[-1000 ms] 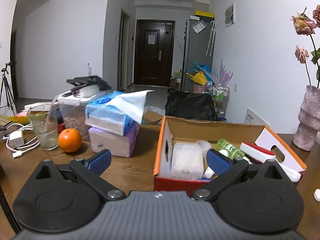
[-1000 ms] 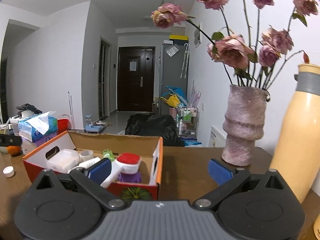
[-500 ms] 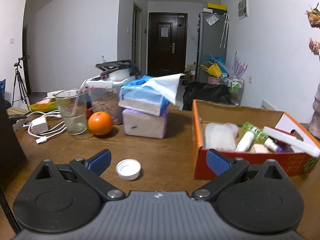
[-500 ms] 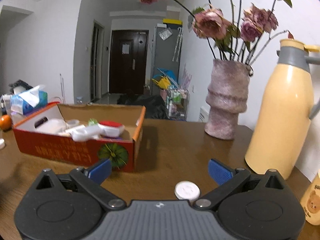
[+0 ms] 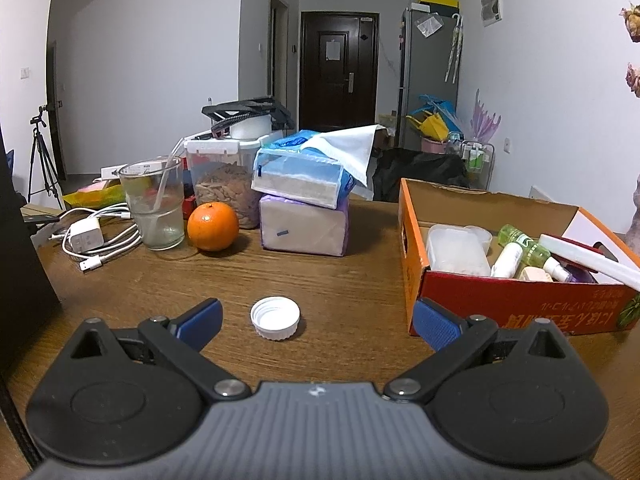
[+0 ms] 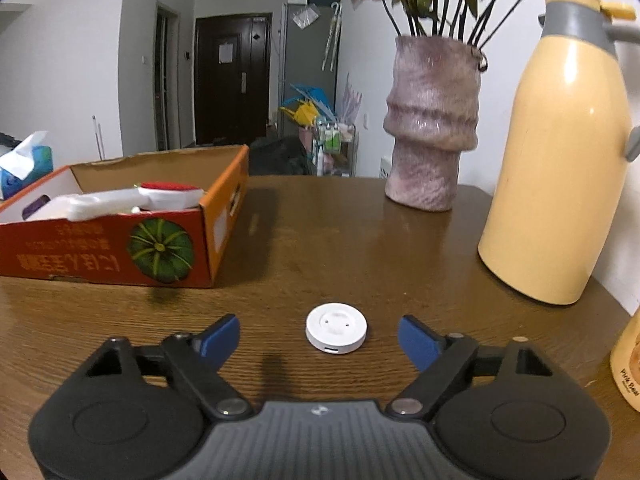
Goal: Organize rigid objects
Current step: 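Withdraw both tools from the box toward the white bottle caps, then grasp the flat white cap with right tool while left tool grasps the ridged cap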
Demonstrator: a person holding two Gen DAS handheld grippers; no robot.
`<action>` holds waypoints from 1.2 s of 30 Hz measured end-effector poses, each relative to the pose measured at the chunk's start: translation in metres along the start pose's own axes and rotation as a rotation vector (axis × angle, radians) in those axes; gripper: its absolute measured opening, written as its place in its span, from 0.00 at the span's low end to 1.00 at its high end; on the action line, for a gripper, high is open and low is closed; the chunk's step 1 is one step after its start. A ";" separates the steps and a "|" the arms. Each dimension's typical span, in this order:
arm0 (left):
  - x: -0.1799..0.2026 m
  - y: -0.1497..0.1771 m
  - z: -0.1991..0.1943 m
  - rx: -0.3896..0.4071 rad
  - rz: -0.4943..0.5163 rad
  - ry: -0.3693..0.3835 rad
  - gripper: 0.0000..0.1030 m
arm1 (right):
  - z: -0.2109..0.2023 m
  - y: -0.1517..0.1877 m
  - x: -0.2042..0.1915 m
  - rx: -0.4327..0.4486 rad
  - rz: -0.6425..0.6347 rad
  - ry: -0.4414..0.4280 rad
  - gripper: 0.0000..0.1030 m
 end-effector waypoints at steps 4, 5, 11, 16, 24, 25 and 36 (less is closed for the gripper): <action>0.000 0.002 0.004 -0.010 0.002 -0.007 1.00 | 0.020 0.001 0.008 -0.052 0.041 -0.011 0.63; -0.001 0.002 0.004 -0.010 0.002 -0.009 1.00 | 0.023 0.001 0.011 -0.057 0.062 -0.019 0.58; -0.004 0.002 0.009 -0.022 -0.007 -0.015 1.00 | 0.034 -0.002 0.015 -0.072 0.089 -0.036 0.37; -0.006 0.003 0.013 -0.033 -0.011 -0.022 1.00 | 0.029 -0.005 0.011 -0.046 0.067 -0.041 0.37; -0.018 0.005 0.029 -0.072 -0.032 -0.052 1.00 | 0.015 -0.010 0.009 0.048 0.080 -0.025 0.37; -0.019 0.005 0.032 -0.078 -0.031 -0.056 1.00 | 0.013 -0.011 0.009 0.054 0.081 -0.023 0.37; -0.043 0.002 0.079 -0.157 -0.059 -0.103 1.00 | 0.006 -0.011 0.008 0.087 0.105 -0.003 0.37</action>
Point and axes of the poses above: each gripper's, at about its wrist camera, not at the fingertips, and z roughly the way its jaws point, x to its right, y to its underside, the point moved 5 cm from there along z, roughly the way its jaws point, and after that the axes turned 7 degrees about -z, right-handed, at the moved point
